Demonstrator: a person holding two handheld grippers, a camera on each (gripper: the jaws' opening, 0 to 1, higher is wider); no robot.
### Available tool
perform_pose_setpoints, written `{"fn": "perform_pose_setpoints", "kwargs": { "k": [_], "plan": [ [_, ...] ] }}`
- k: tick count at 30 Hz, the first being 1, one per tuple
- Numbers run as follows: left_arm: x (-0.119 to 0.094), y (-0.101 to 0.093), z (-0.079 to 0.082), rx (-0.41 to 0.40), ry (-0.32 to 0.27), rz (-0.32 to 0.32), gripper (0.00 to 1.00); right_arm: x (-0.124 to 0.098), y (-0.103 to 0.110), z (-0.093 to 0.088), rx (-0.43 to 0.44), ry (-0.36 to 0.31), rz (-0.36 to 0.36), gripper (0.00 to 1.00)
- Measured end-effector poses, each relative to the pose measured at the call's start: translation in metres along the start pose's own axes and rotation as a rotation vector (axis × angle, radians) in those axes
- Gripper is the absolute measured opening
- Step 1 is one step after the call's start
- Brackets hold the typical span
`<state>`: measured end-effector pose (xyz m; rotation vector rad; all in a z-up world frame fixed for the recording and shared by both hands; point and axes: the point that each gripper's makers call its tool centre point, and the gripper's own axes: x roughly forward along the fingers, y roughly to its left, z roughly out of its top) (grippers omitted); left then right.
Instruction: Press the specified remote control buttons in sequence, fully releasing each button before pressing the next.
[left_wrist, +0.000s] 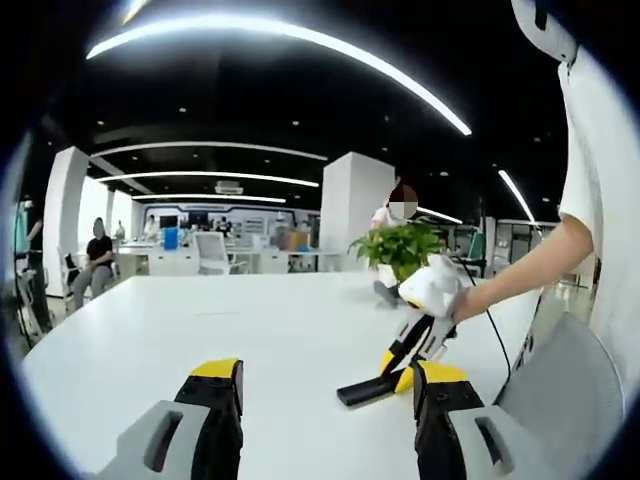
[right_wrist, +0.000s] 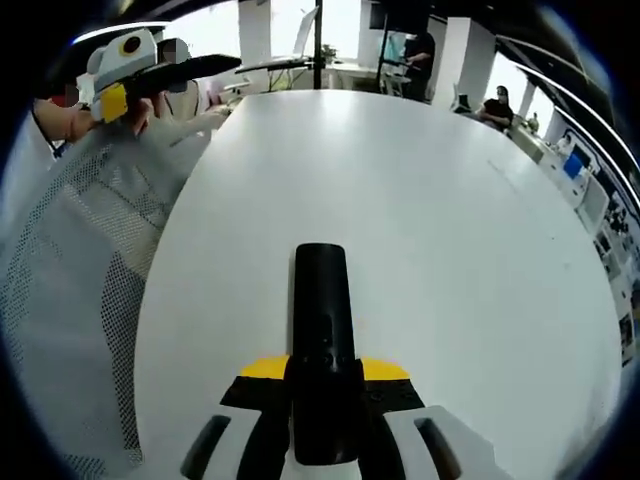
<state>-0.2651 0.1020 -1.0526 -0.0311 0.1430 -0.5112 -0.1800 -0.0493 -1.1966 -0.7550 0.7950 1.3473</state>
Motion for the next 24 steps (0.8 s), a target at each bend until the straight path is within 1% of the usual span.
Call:
{"fn": "perform_pose_setpoints", "kwargs": {
  "k": [10,12,14,15,19,24],
  "plan": [
    [-0.001,0.003,-0.004,-0.016,0.024,0.012,0.70,0.001,-0.020,-0.001,0.007,0.028,0.002,0.21],
    [0.000,0.002,-0.006,-0.012,0.037,0.010,0.71,0.001,-0.024,-0.001,0.011,0.035,0.001,0.21],
    [0.001,0.001,-0.011,-0.010,0.065,0.008,0.70,0.001,-0.028,-0.001,0.010,0.039,0.003,0.21],
    [0.001,0.002,-0.011,-0.008,0.068,0.011,0.70,0.001,-0.029,-0.001,0.012,0.040,0.003,0.21],
    [0.000,0.003,-0.010,-0.007,0.063,0.017,0.70,0.001,-0.035,0.001,0.010,0.051,0.004,0.21],
    [0.000,0.005,-0.012,-0.006,0.073,0.028,0.71,0.000,-0.045,0.003,0.018,0.062,0.001,0.21]
  ]
}}
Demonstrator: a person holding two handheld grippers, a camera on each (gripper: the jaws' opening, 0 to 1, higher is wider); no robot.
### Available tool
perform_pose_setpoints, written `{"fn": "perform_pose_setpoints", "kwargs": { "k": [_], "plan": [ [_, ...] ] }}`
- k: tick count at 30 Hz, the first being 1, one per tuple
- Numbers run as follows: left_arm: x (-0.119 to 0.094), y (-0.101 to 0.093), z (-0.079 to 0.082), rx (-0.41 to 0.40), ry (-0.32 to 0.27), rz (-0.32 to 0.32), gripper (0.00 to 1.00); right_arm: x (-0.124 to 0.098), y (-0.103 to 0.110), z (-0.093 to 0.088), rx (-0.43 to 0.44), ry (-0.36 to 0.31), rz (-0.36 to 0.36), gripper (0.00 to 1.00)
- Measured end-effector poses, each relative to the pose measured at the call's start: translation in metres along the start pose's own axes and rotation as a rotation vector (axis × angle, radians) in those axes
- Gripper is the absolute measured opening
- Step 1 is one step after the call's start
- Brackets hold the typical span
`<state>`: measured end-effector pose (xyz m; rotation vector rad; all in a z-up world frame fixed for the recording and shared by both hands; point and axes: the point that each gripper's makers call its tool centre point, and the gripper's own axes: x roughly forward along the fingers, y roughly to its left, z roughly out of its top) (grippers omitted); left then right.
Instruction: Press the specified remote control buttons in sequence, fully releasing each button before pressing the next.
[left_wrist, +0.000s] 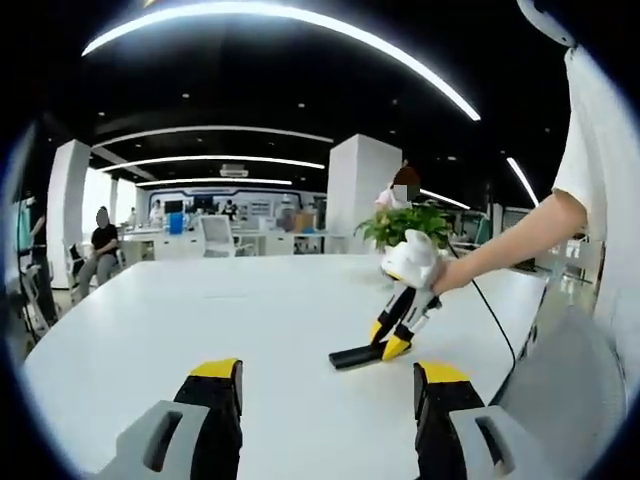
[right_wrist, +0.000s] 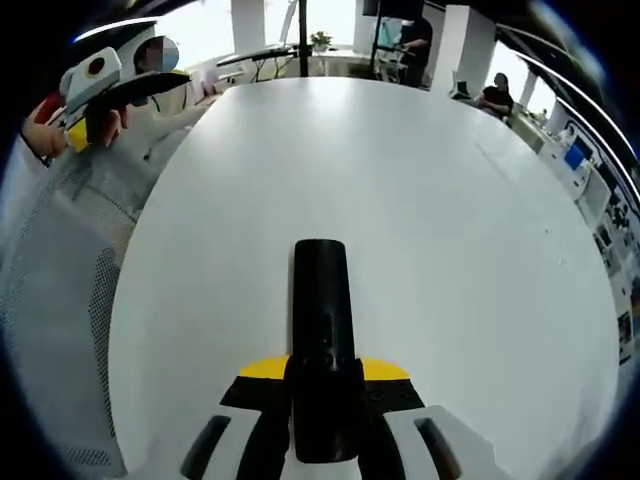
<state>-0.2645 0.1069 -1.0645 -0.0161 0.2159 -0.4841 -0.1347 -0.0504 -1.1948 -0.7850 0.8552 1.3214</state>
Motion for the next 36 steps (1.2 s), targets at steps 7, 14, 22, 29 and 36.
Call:
{"fn": "perform_pose_setpoints", "kwargs": {
  "k": [7,14,22,29,36],
  "plan": [
    [0.000,0.001,-0.002,-0.001,0.012,0.002,0.71,0.000,-0.013,0.001,0.010,0.009,-0.002,0.21],
    [0.000,0.000,-0.005,-0.004,0.027,-0.001,0.71,0.001,-0.023,0.002,0.006,0.010,-0.002,0.21],
    [0.001,0.002,-0.006,-0.007,0.033,0.006,0.71,0.002,-0.026,0.003,0.033,-0.010,-0.005,0.22],
    [-0.001,0.008,-0.008,-0.013,0.040,0.039,0.71,-0.008,-0.025,0.013,0.234,-0.175,-0.018,0.34],
    [0.000,0.007,-0.009,-0.022,0.044,0.028,0.70,-0.042,-0.043,0.033,0.490,-0.487,-0.135,0.70]
  ]
}}
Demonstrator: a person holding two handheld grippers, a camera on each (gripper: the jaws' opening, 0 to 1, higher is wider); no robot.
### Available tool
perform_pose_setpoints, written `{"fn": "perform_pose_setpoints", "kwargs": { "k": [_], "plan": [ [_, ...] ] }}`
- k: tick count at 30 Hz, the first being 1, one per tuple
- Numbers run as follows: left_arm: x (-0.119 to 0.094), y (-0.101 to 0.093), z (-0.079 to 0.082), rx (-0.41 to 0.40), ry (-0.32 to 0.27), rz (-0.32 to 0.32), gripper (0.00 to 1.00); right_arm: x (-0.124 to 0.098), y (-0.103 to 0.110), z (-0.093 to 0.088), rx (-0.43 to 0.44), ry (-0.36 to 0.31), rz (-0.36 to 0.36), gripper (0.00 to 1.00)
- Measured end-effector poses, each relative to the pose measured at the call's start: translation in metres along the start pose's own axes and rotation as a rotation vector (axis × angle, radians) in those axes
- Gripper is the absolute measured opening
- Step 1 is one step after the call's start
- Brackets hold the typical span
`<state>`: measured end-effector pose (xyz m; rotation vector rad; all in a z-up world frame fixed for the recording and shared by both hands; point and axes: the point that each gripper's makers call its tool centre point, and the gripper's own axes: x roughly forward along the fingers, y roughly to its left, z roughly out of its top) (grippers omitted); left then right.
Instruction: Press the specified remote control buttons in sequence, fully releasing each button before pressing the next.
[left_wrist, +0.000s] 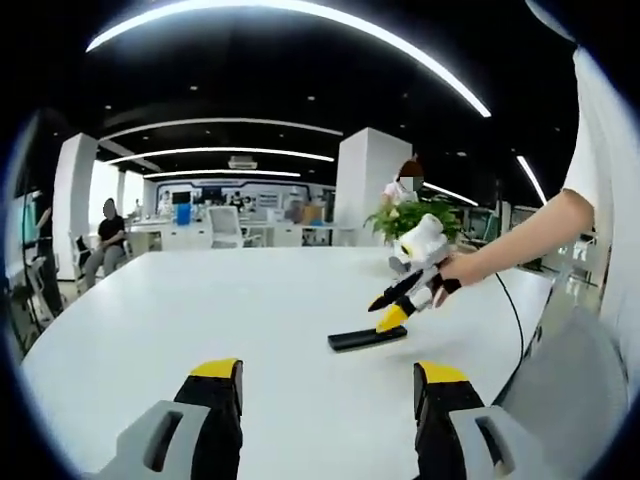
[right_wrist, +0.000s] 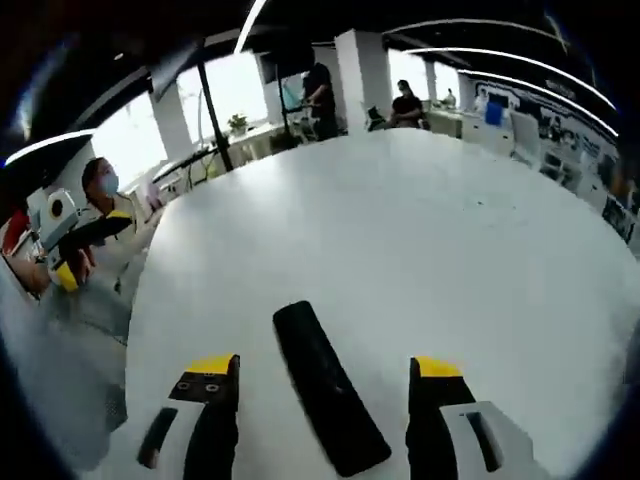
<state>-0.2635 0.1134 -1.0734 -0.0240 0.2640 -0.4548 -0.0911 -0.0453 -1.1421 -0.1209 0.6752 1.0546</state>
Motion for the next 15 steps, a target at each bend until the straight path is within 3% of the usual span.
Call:
{"fn": "perform_pose_setpoints", "kwargs": {
  "k": [2,6,7,10,15],
  "plan": [
    [0.000,0.000,0.001,-0.003,-0.006,-0.002,0.70,-0.011,0.003,0.005,0.034,-0.061,-0.033,0.76],
    [0.000,0.001,0.002,-0.005,-0.011,0.002,0.70,-0.034,0.006,0.013,0.039,-0.178,-0.132,0.99],
    [0.000,0.001,0.002,-0.003,-0.012,0.003,0.70,-0.042,0.008,0.016,0.012,-0.208,-0.150,0.98],
    [0.000,0.001,0.002,-0.007,-0.013,0.004,0.70,-0.067,0.017,0.012,0.054,-0.270,-0.219,0.99],
    [-0.001,0.002,0.003,-0.010,-0.018,0.003,0.70,-0.090,0.034,-0.001,0.083,-0.296,-0.237,0.99]
  ]
}}
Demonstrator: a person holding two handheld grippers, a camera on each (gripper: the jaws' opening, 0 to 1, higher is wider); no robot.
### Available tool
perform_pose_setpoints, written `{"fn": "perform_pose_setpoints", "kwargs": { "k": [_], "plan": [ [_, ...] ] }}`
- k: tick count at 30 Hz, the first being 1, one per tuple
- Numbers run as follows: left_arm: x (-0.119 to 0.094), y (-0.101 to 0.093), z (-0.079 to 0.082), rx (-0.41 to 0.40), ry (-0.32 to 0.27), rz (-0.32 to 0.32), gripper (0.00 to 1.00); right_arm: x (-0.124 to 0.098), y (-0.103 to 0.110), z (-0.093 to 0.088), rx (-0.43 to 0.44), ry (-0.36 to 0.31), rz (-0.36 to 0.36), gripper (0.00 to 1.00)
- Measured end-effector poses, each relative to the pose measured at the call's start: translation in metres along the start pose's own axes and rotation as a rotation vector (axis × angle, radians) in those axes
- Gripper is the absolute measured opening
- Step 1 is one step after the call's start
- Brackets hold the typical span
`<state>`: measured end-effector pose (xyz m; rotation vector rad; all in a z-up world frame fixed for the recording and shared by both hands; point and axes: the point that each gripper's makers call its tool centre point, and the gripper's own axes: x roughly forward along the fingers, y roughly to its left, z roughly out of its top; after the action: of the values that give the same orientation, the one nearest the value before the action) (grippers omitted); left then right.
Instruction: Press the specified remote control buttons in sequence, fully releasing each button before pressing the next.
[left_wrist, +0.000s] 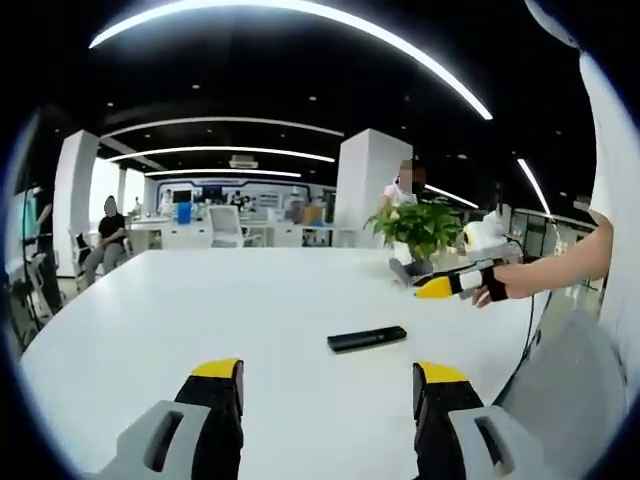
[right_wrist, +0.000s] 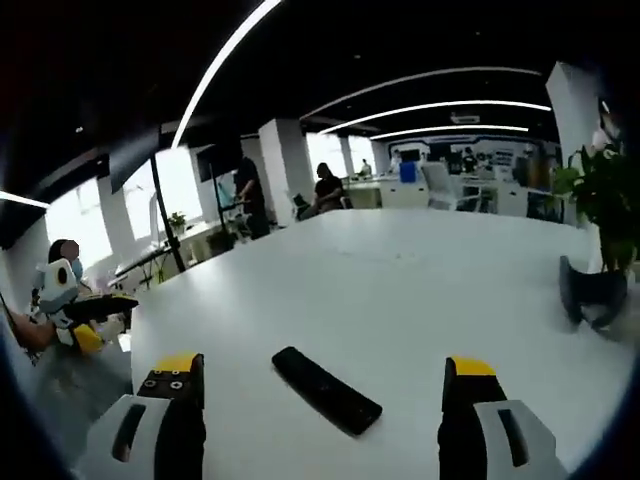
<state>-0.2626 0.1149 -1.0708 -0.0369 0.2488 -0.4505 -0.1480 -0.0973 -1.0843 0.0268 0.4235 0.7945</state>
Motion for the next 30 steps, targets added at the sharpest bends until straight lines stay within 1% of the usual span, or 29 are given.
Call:
{"fn": "perform_pose_setpoints", "kwargs": {
  "k": [1,3,4,7,8,10,11,13,15,17,20,22,24,25,28,30],
  "plan": [
    [0.000,0.000,0.001,-0.003,-0.007,0.000,0.70,-0.004,0.000,-0.002,-0.002,-0.003,-0.007,0.99],
    [-0.002,0.002,0.006,-0.019,-0.040,0.005,0.70,-0.015,0.001,-0.006,-0.027,0.002,-0.041,0.99],
    [-0.003,0.003,0.008,-0.024,-0.049,0.007,0.71,-0.022,0.003,-0.005,-0.034,-0.018,-0.058,0.99],
    [-0.002,0.001,0.007,-0.021,-0.045,0.003,0.71,-0.036,0.010,-0.004,-0.035,-0.045,-0.084,0.99],
    [-0.001,0.001,0.005,-0.011,-0.033,0.003,0.71,-0.040,0.012,-0.004,-0.037,-0.051,-0.087,0.99],
    [-0.002,0.001,0.005,-0.008,-0.032,0.007,0.70,-0.050,0.016,-0.004,-0.026,-0.072,-0.089,0.99],
    [-0.003,0.002,0.006,-0.016,-0.038,0.009,0.69,-0.056,0.014,-0.002,-0.019,-0.095,-0.103,0.99],
    [-0.005,0.003,0.010,-0.033,-0.063,0.012,0.70,-0.069,0.014,0.000,-0.004,-0.119,-0.127,0.99],
    [-0.005,0.003,0.011,-0.031,-0.071,0.012,0.70,-0.081,0.015,0.002,0.003,-0.151,-0.150,0.99],
    [-0.004,0.002,0.010,-0.028,-0.066,0.009,0.70,-0.091,0.015,0.000,-0.001,-0.158,-0.171,0.98],
    [-0.004,0.002,0.010,-0.028,-0.064,0.007,0.70,-0.104,0.028,-0.008,-0.033,-0.154,-0.185,0.99],
    [-0.003,0.002,0.010,-0.026,-0.059,0.009,0.70,-0.108,0.030,-0.013,-0.029,-0.157,-0.200,0.98],
    [-0.003,0.002,0.008,-0.025,-0.049,0.008,0.70,-0.106,0.033,-0.015,-0.012,-0.168,-0.196,0.99],
    [-0.002,0.001,0.007,-0.023,-0.040,0.007,0.70,-0.104,0.034,-0.013,-0.035,-0.167,-0.190,0.98],
    [-0.001,0.000,0.004,-0.023,-0.022,0.006,0.70,-0.101,0.039,-0.010,-0.155,-0.157,-0.167,0.91],
    [-0.002,0.000,0.006,-0.024,-0.029,0.008,0.70,-0.103,0.042,-0.010,-0.165,-0.170,-0.179,0.92]
  ]
}}
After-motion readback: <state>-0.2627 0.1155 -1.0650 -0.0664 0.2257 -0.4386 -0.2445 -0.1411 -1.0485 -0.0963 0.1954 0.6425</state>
